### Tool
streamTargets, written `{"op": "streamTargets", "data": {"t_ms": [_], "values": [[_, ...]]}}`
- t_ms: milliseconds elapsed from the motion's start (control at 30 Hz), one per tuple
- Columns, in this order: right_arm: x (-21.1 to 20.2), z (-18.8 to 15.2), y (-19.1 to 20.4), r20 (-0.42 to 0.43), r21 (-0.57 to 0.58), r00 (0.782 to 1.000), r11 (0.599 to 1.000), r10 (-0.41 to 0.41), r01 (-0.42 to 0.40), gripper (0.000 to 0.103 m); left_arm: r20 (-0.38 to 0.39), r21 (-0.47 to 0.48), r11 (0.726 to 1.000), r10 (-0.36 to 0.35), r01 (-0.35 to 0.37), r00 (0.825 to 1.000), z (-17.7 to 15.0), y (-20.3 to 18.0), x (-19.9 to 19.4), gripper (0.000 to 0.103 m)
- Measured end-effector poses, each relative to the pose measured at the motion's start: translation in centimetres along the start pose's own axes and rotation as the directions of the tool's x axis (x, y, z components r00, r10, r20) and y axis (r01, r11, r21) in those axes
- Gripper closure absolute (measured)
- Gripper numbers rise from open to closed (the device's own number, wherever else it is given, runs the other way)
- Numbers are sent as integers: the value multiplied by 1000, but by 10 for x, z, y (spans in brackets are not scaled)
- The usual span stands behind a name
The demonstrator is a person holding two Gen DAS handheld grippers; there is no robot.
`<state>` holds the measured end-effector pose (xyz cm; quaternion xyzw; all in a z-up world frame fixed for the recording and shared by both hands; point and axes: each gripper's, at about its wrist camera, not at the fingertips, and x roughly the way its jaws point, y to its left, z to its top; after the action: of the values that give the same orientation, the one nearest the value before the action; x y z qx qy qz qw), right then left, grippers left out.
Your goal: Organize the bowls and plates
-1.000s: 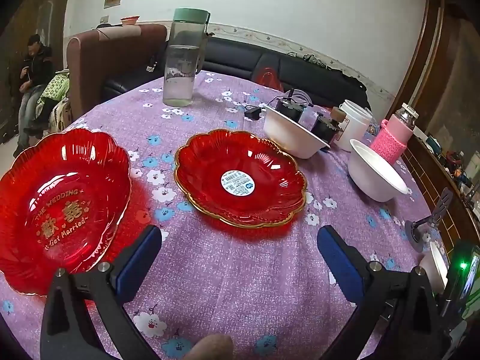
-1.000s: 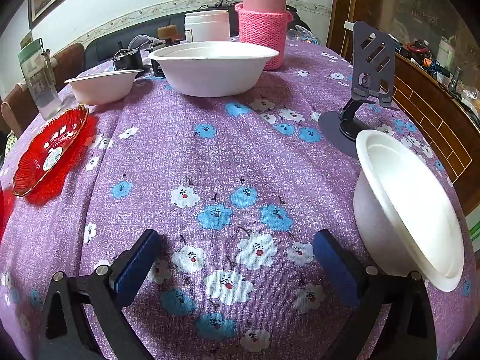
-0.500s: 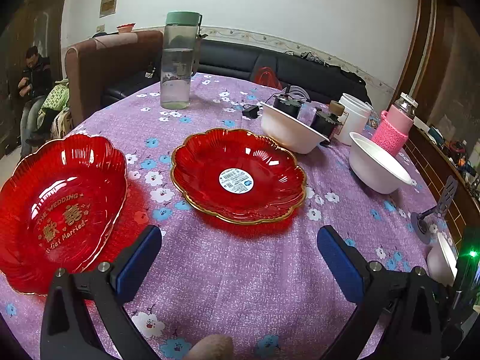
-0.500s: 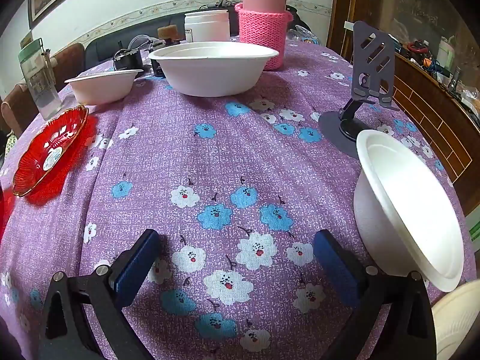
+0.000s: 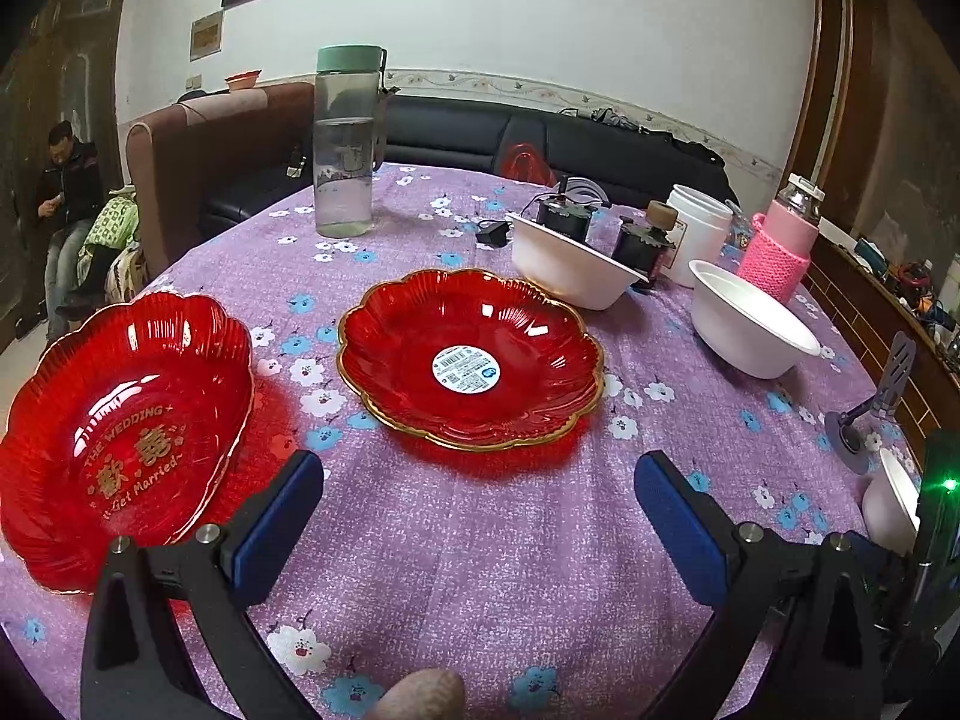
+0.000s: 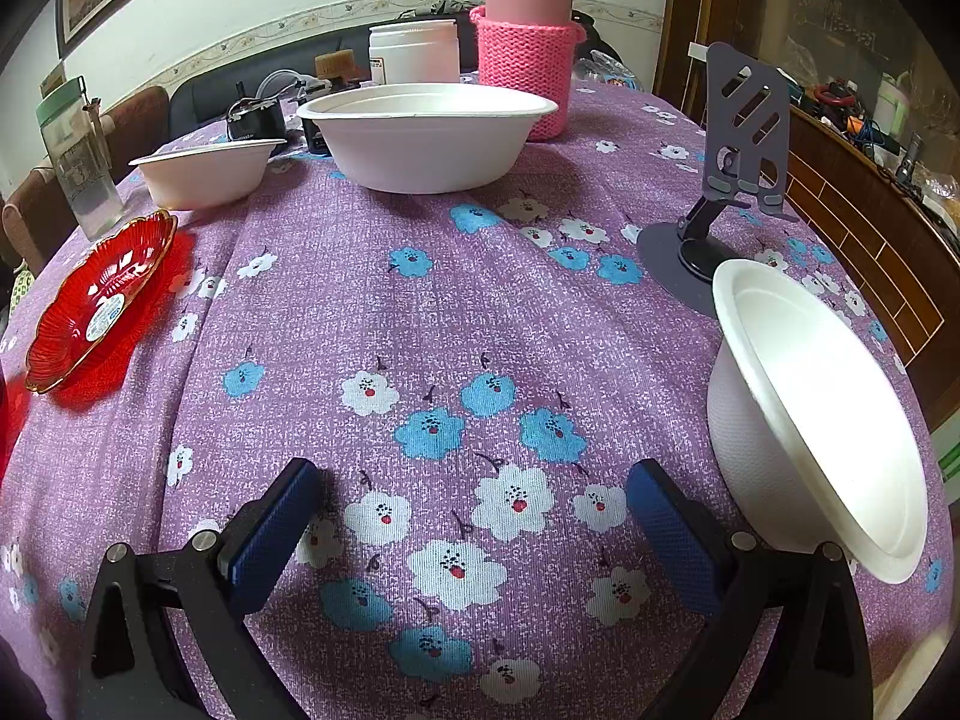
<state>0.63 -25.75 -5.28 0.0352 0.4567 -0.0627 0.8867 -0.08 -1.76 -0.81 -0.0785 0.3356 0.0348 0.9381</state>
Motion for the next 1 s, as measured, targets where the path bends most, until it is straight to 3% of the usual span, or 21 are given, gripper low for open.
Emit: {"op": "streamTargets", "data": {"t_ms": [267,667,1000], "values": [[0,0,0,0,0,1000,1000,0,0,1,4,43,999,-1,1,1000,-2,-7,-2,0],[0,0,0,0,-1,1000,1000,-1,1,1,-44,18,999,-47,48,998,0,-3,4,0],[-1,-1,1,0,-1,1000,1000,-1,1,1,-127,23,1000,-5,8,992,-5,-4,22,0]]}}
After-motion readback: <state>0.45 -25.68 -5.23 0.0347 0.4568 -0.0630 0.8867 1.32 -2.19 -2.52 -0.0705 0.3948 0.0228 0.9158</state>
